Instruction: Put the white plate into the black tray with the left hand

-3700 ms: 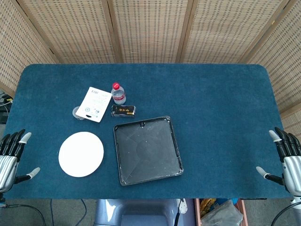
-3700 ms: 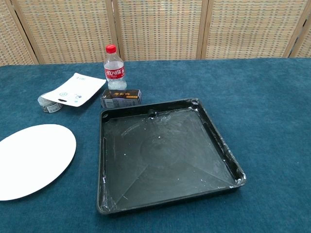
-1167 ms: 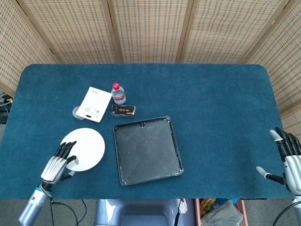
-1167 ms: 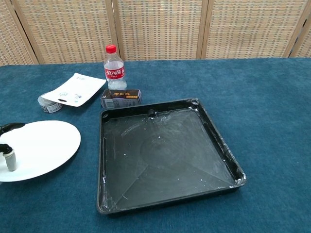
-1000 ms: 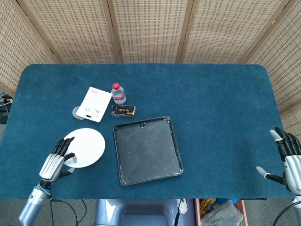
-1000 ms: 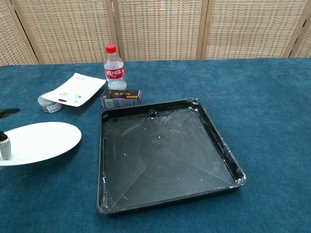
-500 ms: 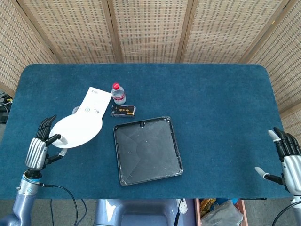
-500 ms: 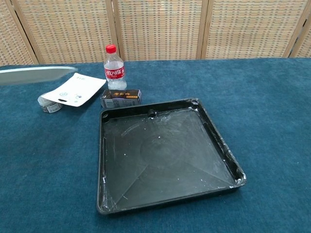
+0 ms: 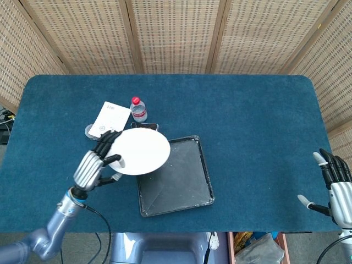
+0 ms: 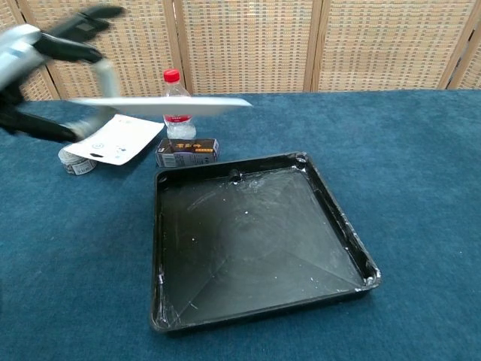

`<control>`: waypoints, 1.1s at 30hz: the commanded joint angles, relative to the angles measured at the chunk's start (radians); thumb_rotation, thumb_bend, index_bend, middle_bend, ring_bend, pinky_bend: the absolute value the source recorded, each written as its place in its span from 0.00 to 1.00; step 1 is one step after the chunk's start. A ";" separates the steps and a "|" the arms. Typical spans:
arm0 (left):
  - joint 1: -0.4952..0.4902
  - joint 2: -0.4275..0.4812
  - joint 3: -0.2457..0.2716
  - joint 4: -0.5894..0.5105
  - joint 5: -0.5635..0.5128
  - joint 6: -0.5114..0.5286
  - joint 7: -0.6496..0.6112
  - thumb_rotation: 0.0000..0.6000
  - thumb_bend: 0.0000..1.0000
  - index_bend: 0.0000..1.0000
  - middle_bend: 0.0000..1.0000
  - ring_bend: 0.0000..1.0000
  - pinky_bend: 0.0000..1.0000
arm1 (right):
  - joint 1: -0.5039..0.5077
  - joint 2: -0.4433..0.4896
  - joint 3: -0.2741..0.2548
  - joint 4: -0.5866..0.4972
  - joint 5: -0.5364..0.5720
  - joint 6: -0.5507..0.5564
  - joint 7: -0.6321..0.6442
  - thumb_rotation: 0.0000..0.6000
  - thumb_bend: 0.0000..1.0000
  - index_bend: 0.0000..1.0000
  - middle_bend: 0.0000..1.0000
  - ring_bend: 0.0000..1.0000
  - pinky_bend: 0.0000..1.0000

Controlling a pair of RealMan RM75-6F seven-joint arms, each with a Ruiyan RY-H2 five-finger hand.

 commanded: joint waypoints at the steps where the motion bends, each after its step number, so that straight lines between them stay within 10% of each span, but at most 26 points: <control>1: -0.059 -0.073 0.012 0.042 0.013 -0.073 0.053 1.00 0.46 0.76 0.00 0.00 0.00 | 0.002 0.000 0.004 0.002 0.010 -0.005 0.003 1.00 0.00 0.00 0.00 0.00 0.00; 20: -0.182 -0.324 0.030 0.295 -0.079 -0.248 0.083 1.00 0.44 0.76 0.00 0.00 0.00 | 0.005 0.016 0.014 0.007 0.041 -0.023 0.049 1.00 0.00 0.00 0.00 0.00 0.00; 26: -0.204 -0.311 0.034 0.270 -0.120 -0.328 0.126 1.00 0.00 0.05 0.00 0.00 0.00 | 0.009 0.017 0.018 0.010 0.052 -0.032 0.055 1.00 0.00 0.00 0.00 0.00 0.00; 33: -0.220 -0.191 0.029 0.080 -0.222 -0.469 0.204 1.00 0.00 0.00 0.00 0.00 0.00 | 0.011 0.018 0.020 0.010 0.058 -0.038 0.058 1.00 0.00 0.00 0.00 0.00 0.00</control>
